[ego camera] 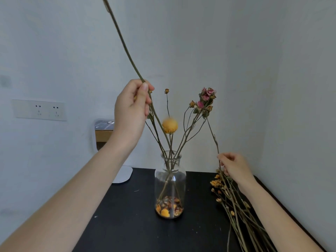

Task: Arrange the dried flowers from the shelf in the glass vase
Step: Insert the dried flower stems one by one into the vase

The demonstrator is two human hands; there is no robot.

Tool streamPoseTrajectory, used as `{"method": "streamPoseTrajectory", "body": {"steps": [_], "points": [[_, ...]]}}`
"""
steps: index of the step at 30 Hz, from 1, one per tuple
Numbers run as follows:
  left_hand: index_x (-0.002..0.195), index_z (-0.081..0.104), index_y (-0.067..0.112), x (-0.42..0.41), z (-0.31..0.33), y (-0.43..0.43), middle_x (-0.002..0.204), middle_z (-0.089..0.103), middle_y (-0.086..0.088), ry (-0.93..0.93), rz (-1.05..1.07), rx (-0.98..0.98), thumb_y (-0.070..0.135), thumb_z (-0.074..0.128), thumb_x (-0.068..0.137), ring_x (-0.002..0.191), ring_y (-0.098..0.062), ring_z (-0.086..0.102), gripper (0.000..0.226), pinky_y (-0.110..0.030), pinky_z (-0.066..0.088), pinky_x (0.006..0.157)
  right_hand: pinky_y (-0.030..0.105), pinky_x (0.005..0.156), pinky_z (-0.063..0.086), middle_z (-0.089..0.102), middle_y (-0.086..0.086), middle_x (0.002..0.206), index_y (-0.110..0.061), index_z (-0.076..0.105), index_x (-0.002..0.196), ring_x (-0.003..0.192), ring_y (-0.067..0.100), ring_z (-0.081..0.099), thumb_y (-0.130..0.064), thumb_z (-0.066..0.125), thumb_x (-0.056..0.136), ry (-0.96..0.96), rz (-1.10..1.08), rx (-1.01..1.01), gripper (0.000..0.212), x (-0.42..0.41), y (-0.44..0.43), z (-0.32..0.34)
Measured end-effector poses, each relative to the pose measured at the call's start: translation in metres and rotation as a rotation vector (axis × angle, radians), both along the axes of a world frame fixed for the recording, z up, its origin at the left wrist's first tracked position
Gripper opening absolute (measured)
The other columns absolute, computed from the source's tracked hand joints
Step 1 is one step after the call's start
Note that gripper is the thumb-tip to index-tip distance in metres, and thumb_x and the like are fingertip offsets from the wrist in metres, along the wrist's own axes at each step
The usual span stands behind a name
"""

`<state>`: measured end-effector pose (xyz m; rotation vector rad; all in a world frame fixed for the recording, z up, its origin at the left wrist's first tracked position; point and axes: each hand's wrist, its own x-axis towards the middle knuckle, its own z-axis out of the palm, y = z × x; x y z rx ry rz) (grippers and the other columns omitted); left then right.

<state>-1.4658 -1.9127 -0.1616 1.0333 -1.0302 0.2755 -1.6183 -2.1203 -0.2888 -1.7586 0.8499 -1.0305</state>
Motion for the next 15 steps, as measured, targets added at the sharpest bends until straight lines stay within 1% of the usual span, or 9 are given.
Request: {"method": "streamPoseTrajectory", "body": {"steps": [3, 6, 8, 11, 12, 14, 15], "points": [[0.080, 0.056, 0.026, 0.001, -0.011, -0.012, 0.061, 0.046, 0.011, -0.025, 0.022, 0.078, 0.016, 0.039, 0.098, 0.045, -0.001, 0.039, 0.027, -0.010, 0.031, 0.045, 0.022, 0.063, 0.039, 0.056, 0.002, 0.075, -0.017, 0.060, 0.090, 0.068, 0.011, 0.049, -0.020, 0.054, 0.092, -0.004, 0.001, 0.004, 0.008, -0.001, 0.001, 0.001], [0.088, 0.057, 0.023, 0.002, -0.024, -0.024, 0.065, 0.049, 0.009, -0.110, 0.096, 0.201, 0.019, 0.041, 0.098, 0.049, 0.001, 0.044, 0.020, -0.009, 0.036, 0.049, 0.022, 0.063, 0.039, 0.056, 0.002, 0.075, -0.018, 0.059, 0.088, 0.067, 0.010, 0.049, -0.020, 0.054, 0.092, 0.001, -0.007, -0.003, 0.007, -0.002, 0.001, 0.000], [0.093, 0.060, 0.021, 0.000, -0.029, -0.030, 0.063, 0.052, 0.008, -0.166, 0.152, 0.257, 0.022, 0.043, 0.097, 0.052, 0.003, 0.048, 0.018, -0.008, 0.039, 0.052, 0.022, 0.063, 0.040, 0.056, 0.001, 0.075, -0.017, 0.060, 0.089, 0.067, 0.010, 0.049, -0.019, 0.054, 0.092, 0.003, -0.011, -0.007, 0.007, -0.003, 0.001, 0.000], [0.093, 0.062, 0.022, -0.005, -0.030, -0.038, 0.057, 0.053, 0.011, -0.228, 0.198, 0.280, 0.023, 0.046, 0.096, 0.054, 0.003, 0.052, 0.016, -0.008, 0.043, 0.055, 0.023, 0.065, 0.040, 0.056, 0.002, 0.075, -0.019, 0.059, 0.087, 0.068, 0.011, 0.050, -0.020, 0.054, 0.092, 0.007, -0.014, -0.011, 0.007, -0.003, 0.000, -0.001], [0.094, 0.063, 0.022, -0.007, -0.028, -0.041, 0.055, 0.053, 0.011, -0.250, 0.211, 0.289, 0.024, 0.047, 0.095, 0.052, 0.002, 0.052, 0.016, -0.010, 0.044, 0.054, 0.023, 0.065, 0.041, 0.057, 0.002, 0.076, -0.018, 0.060, 0.088, 0.068, 0.011, 0.050, -0.020, 0.054, 0.092, 0.009, -0.015, -0.009, 0.007, -0.003, 0.000, -0.001], [0.096, 0.066, 0.020, -0.011, -0.025, -0.047, 0.051, 0.052, 0.010, -0.303, 0.249, 0.300, 0.026, 0.049, 0.094, 0.047, -0.003, 0.050, 0.018, -0.020, 0.046, 0.053, 0.023, 0.064, 0.041, 0.057, 0.003, 0.077, -0.017, 0.060, 0.089, 0.068, 0.011, 0.051, -0.020, 0.054, 0.092, 0.009, -0.016, -0.006, 0.007, -0.002, 0.001, -0.001], [0.097, 0.067, 0.018, -0.012, -0.024, -0.050, 0.049, 0.051, 0.008, -0.330, 0.269, 0.302, 0.028, 0.050, 0.094, 0.045, -0.004, 0.049, 0.020, -0.021, 0.046, 0.052, 0.024, 0.064, 0.041, 0.057, 0.003, 0.076, -0.017, 0.060, 0.089, 0.068, 0.011, 0.051, -0.019, 0.054, 0.092, 0.007, -0.015, -0.005, 0.007, -0.002, 0.001, -0.002]]}}
